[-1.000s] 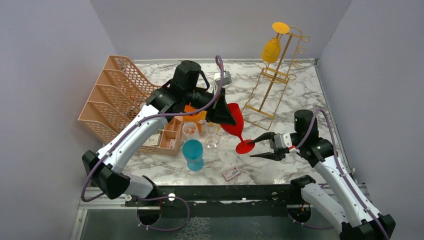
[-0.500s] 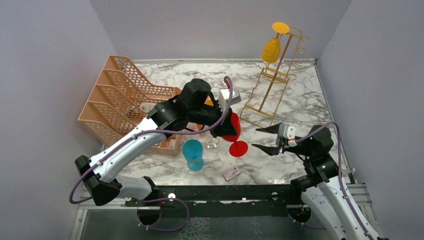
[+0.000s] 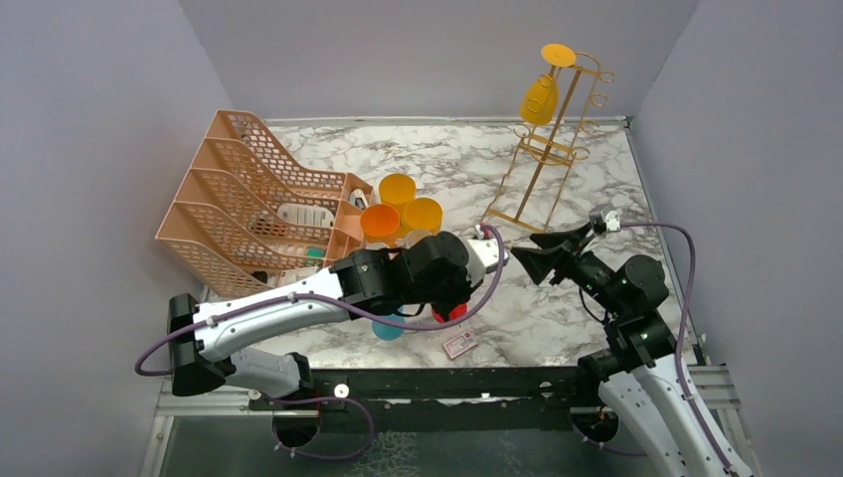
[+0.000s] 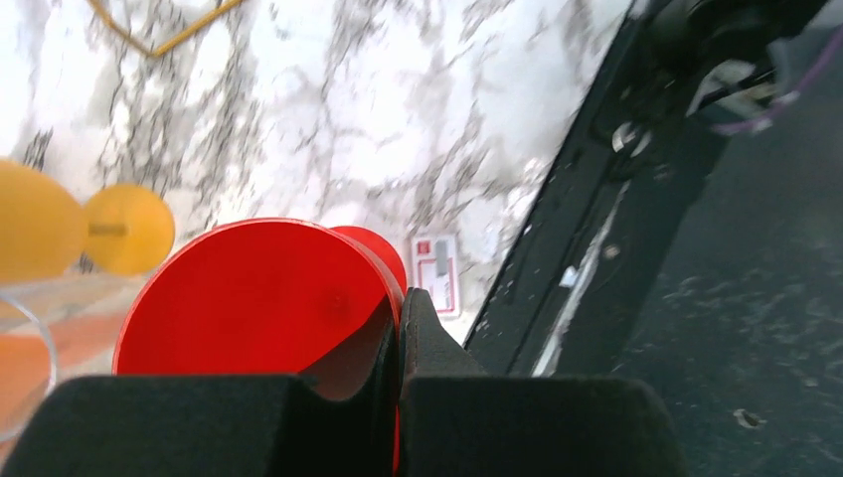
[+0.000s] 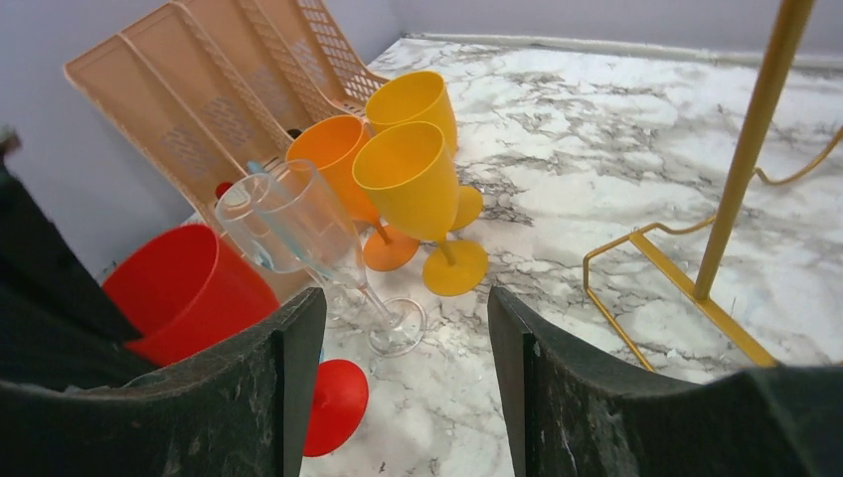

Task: Take the wine glass off the wine glass rack
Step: Place the wine glass at the center of the board.

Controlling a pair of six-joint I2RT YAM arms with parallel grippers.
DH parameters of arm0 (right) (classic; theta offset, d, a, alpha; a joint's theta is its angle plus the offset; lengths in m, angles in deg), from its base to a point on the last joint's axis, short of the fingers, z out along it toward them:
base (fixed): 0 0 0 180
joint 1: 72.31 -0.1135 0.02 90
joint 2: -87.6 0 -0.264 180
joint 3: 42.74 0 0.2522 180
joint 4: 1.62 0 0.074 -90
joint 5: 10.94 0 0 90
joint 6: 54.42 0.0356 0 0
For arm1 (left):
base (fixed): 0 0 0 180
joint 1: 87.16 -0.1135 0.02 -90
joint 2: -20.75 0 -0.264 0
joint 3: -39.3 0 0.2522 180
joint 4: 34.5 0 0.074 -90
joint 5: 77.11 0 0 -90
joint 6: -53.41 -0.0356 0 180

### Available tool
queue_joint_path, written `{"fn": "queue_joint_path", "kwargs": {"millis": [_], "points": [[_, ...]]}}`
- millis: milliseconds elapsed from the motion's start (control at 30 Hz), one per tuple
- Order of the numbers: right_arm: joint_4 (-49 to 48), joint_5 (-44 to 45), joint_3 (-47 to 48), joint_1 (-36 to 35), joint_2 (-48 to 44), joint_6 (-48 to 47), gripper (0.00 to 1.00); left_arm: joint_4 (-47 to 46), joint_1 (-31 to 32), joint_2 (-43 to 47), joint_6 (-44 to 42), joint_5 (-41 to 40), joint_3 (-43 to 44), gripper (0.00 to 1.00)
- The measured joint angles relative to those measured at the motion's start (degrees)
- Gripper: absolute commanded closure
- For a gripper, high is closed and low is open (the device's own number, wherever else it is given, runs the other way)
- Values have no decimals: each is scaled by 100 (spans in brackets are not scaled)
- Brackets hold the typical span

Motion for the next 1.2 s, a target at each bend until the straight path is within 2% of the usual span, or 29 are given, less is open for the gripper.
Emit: {"fn": "queue_joint_path", "kwargs": {"millis": [167,367,800,1100,1200], "points": [[46,260,15,2,225,568,35,-48,376,-7,87,-929,-608,100],[33,358,33,2,273,761,35,-444,442,-9,306,-1502,-1226,100],[-136,350,33,0,310,883,35,-1110,472,-7,621,-1626,-1742,100],[-170,350,33,0,337,885,35,-1123,472,133,675,-1663,-1803,89],[-179,350,35,2,341,885,35,-1119,472,179,691,-1661,-1803,89]]}}
